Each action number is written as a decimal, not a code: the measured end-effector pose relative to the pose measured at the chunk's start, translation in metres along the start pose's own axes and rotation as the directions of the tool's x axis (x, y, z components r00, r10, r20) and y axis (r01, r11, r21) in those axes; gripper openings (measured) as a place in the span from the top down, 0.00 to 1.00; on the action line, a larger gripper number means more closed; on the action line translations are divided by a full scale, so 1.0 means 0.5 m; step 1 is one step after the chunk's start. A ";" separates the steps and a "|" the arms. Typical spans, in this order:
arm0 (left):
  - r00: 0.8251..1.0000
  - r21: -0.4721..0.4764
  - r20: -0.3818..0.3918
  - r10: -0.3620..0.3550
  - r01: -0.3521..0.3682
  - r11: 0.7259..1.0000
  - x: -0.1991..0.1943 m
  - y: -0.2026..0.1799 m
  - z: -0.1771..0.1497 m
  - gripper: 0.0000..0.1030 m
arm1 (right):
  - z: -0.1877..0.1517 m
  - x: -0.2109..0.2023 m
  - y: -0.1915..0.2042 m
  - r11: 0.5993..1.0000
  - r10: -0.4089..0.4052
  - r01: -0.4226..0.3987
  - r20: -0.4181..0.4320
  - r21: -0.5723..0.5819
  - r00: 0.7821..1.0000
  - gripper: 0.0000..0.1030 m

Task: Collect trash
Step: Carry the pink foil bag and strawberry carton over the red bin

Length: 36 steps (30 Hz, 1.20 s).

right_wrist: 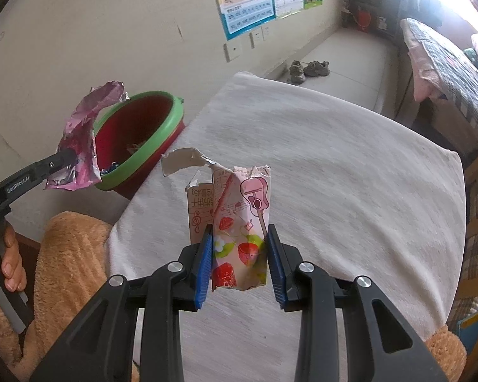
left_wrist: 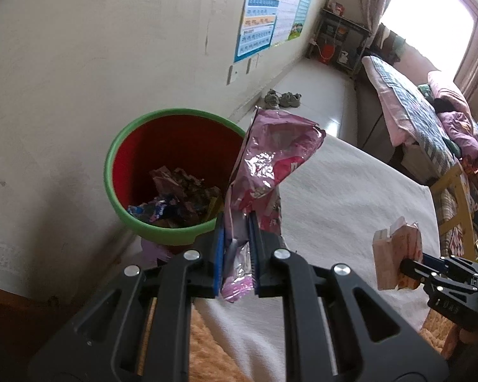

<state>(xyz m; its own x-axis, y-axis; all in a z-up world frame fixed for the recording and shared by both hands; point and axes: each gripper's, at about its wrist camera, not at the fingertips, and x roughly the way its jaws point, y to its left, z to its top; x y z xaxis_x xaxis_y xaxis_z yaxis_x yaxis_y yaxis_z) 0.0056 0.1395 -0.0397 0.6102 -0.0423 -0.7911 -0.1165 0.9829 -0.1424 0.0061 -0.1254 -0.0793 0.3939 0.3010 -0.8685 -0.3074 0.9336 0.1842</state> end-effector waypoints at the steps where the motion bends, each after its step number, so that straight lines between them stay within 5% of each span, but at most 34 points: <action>1: 1.000 -0.005 0.002 0.003 -0.003 1.000 -0.001 0.006 0.000 0.87 | 0.002 0.003 0.006 1.000 0.001 -0.001 -0.002 -0.006 1.000 0.70; 26: 0.997 -0.124 0.014 0.080 -0.078 0.989 -0.003 0.133 -0.007 0.87 | 0.047 0.064 0.112 0.991 0.029 -0.036 -0.054 -0.131 0.998 0.70; 36: 0.995 -0.118 0.025 0.098 -0.094 0.989 0.006 0.141 0.010 0.87 | 0.106 0.075 0.130 0.991 0.041 -0.042 -0.012 -0.127 0.999 0.70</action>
<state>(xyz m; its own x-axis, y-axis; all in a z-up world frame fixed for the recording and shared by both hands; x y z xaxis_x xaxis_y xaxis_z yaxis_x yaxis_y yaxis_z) 0.0031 0.2095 -0.0492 0.6155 0.0582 -0.7860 -0.2653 0.9544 -0.1370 0.0468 -0.0432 -0.0756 0.3709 0.3367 -0.8655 -0.4311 0.8879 0.1607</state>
